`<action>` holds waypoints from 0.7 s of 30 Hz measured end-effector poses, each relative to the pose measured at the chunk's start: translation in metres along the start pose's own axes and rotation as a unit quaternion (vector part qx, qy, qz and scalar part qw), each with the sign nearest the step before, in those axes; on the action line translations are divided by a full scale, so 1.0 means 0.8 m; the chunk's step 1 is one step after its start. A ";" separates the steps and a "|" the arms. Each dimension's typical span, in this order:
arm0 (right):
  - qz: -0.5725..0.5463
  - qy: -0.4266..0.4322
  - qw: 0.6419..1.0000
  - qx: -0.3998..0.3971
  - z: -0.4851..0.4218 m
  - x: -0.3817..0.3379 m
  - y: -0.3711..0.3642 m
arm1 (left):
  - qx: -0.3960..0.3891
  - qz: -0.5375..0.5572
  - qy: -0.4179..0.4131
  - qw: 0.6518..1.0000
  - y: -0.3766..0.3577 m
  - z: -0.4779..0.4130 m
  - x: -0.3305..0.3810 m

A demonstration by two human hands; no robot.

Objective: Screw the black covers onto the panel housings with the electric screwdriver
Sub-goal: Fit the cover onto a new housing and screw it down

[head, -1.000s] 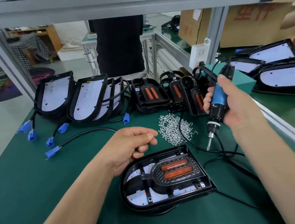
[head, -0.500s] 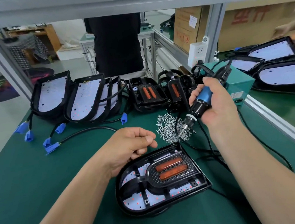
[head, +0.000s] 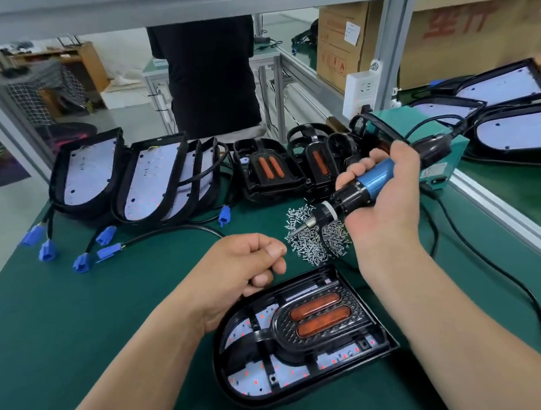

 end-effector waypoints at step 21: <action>0.007 0.002 0.999 -0.039 0.007 0.005 -0.001 | 0.016 0.028 -0.009 0.999 -0.003 0.000 0.002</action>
Point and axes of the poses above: each hand's wrist, its own z-axis away from the middle knuckle, its own y-axis out of the back of the hand, x = y × z, the point moved 4 cm from there along -z, towards the middle knuckle, and after that the axes turned 14 degrees about -z, right-handed, at the moved point
